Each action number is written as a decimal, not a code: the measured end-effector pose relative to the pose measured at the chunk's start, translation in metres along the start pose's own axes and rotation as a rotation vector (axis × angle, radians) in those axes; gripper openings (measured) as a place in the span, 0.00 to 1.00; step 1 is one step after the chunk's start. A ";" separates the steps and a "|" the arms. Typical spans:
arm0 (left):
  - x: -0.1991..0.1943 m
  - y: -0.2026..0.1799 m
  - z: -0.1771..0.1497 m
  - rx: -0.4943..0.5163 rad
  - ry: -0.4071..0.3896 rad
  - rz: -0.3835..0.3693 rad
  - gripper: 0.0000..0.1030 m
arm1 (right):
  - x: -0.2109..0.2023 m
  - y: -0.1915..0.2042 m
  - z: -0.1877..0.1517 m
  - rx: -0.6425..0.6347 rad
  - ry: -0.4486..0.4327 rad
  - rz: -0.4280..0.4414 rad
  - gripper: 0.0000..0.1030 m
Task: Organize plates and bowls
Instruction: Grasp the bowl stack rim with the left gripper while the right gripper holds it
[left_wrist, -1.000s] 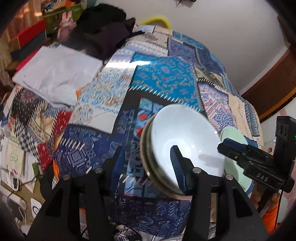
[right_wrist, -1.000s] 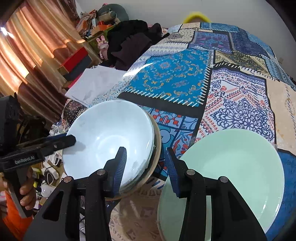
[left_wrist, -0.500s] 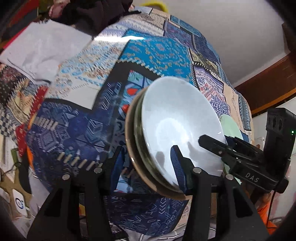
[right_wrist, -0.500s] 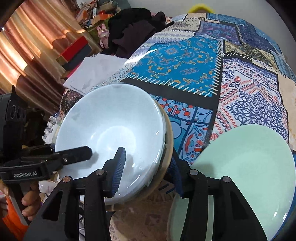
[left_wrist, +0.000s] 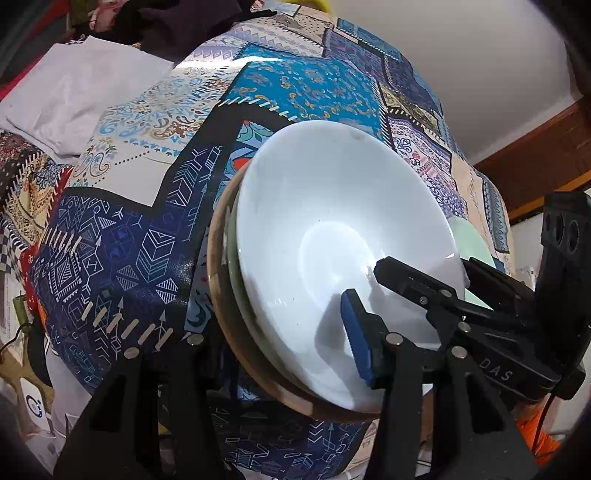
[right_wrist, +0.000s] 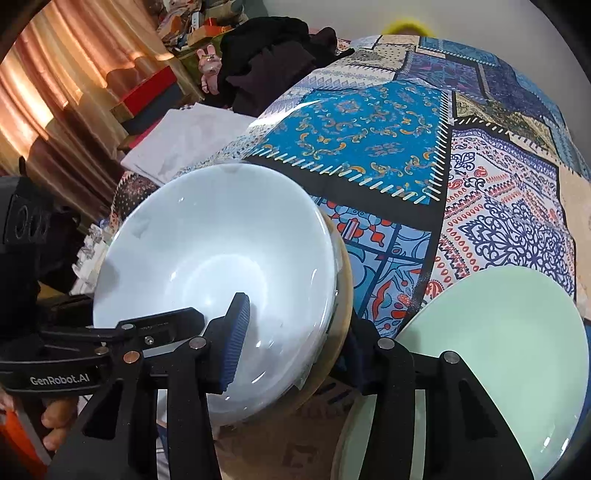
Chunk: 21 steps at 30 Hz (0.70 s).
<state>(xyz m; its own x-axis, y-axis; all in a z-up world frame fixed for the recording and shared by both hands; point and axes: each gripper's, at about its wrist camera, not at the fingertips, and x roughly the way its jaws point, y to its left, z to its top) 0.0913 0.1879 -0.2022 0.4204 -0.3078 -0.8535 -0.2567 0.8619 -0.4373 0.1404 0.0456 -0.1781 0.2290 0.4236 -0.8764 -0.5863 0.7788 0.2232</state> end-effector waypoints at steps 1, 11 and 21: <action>0.000 0.000 0.000 -0.008 -0.001 0.001 0.50 | 0.000 -0.002 0.001 0.008 -0.001 0.003 0.40; -0.006 -0.007 0.001 -0.042 -0.027 0.052 0.50 | -0.006 -0.007 0.003 0.061 -0.009 0.028 0.38; -0.019 -0.018 0.005 -0.031 -0.061 0.054 0.50 | -0.030 -0.011 0.006 0.079 -0.066 0.036 0.36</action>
<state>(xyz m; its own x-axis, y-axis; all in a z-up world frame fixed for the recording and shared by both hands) 0.0924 0.1800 -0.1767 0.4571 -0.2348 -0.8578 -0.3070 0.8636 -0.4000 0.1452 0.0271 -0.1518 0.2611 0.4795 -0.8378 -0.5328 0.7953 0.2892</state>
